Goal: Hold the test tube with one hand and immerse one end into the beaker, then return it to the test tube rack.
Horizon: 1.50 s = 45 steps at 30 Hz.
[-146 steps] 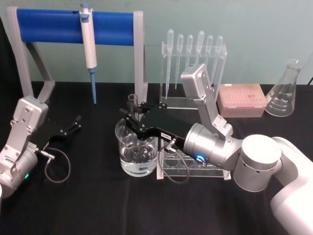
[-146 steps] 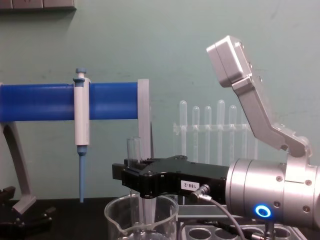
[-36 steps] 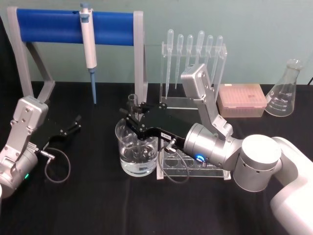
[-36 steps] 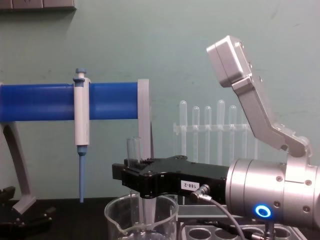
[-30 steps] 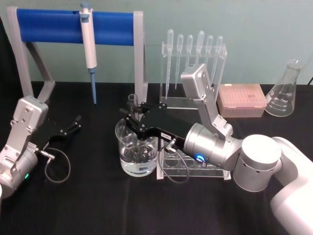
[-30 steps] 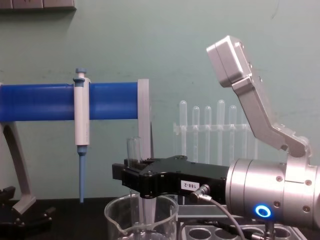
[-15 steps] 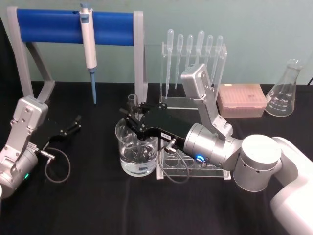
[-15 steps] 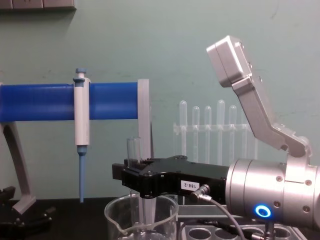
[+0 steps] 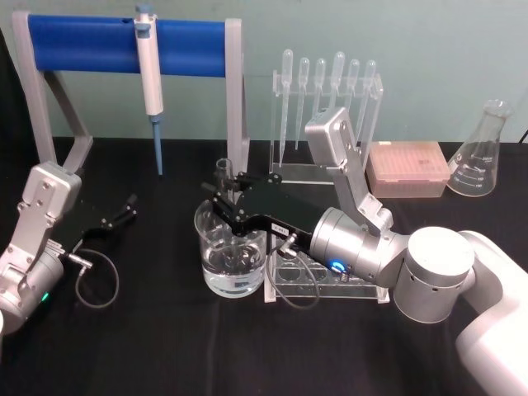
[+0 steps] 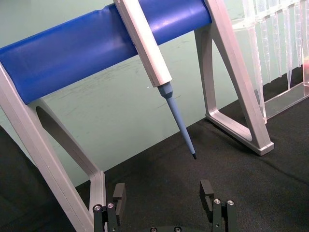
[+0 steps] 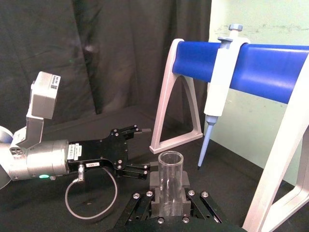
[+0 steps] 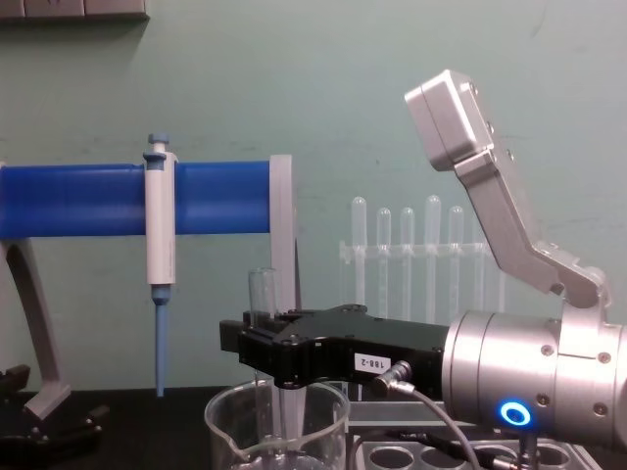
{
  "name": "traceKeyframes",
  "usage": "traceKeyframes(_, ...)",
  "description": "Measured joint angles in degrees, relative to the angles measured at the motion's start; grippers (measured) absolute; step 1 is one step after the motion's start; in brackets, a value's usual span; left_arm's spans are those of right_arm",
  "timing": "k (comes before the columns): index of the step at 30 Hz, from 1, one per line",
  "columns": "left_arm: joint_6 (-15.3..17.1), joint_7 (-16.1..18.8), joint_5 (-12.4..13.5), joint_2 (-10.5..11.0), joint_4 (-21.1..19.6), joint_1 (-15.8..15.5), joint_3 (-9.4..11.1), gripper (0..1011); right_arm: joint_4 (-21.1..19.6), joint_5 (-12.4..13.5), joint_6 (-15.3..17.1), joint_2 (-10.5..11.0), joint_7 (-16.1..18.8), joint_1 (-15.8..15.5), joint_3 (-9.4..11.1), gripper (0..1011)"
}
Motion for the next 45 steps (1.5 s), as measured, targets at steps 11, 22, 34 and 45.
traceKeyframes(11,0.0,0.0,0.0,0.0,0.0,0.0,0.0,1000,0.0,0.0,0.0,0.0,0.0,0.0,0.0,224)
traceKeyframes(22,0.0,0.0,0.0,0.0,0.0,0.0,0.0,1000,0.0,0.0,0.0,0.0,0.0,0.0,0.0,224)
traceKeyframes(34,0.0,0.0,0.0,0.0,0.0,0.0,0.0,1000,0.0,0.0,0.0,0.0,0.0,0.0,0.0,224)
traceKeyframes(45,0.0,0.0,0.0,0.0,0.0,0.0,0.0,1000,0.0,0.0,0.0,0.0,0.0,0.0,0.0,224)
